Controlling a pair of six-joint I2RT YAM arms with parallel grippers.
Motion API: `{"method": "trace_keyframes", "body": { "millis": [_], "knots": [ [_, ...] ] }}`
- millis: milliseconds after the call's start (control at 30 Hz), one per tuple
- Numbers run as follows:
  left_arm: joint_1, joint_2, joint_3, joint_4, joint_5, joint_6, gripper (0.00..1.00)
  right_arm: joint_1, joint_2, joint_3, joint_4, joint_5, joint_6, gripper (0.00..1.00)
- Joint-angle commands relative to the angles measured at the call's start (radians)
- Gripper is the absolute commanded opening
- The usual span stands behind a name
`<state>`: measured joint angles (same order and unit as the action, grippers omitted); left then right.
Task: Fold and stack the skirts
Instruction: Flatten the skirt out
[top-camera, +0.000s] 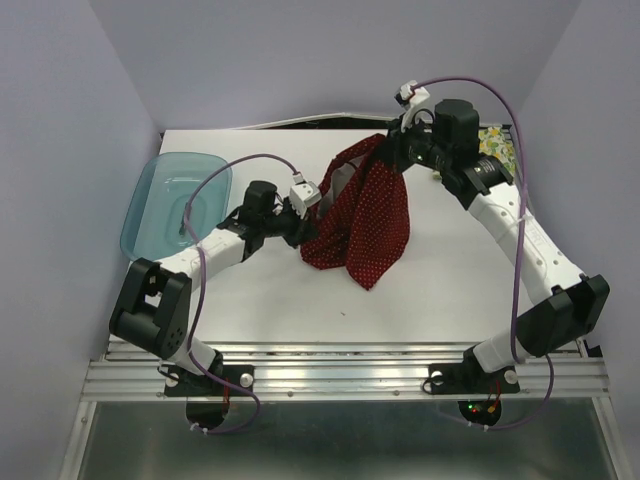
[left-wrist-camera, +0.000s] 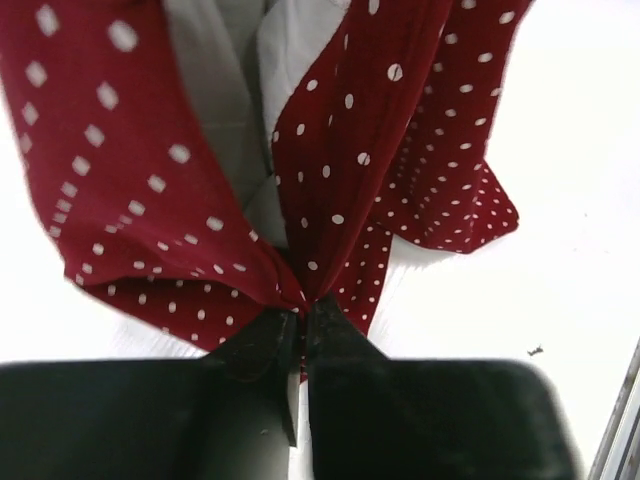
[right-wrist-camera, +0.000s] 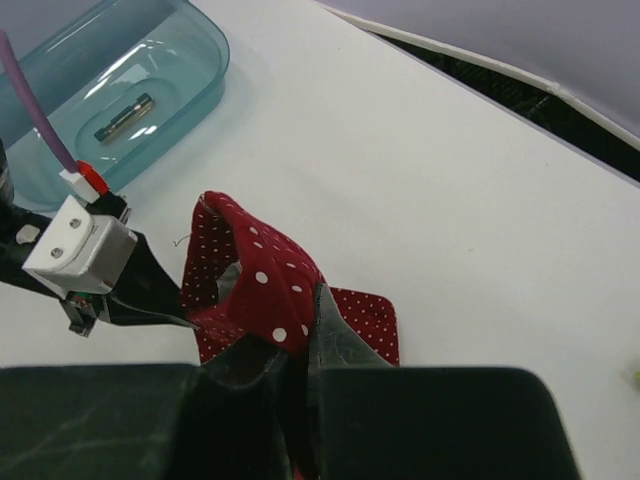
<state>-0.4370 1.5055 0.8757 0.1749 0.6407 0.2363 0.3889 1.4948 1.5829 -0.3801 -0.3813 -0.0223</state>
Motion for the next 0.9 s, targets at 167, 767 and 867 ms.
{"method": "trace_keyframes", "body": {
  "millis": [167, 767, 867],
  "knots": [
    [0.220, -0.130, 0.285, -0.257, -0.108, 0.139, 0.00, -0.280, -0.039, 0.012, 0.078, -0.016, -0.040, 0.01],
    [0.310, 0.192, 0.841, -0.365, -0.342, 0.272, 0.00, -0.355, 0.269, 0.237, 0.126, -0.039, -0.125, 0.01],
    [0.310, 0.350, 1.111, -0.425, -0.358, 0.255, 0.00, -0.377, 0.418, 0.452, 0.124, -0.060, -0.100, 0.01]
  ]
}}
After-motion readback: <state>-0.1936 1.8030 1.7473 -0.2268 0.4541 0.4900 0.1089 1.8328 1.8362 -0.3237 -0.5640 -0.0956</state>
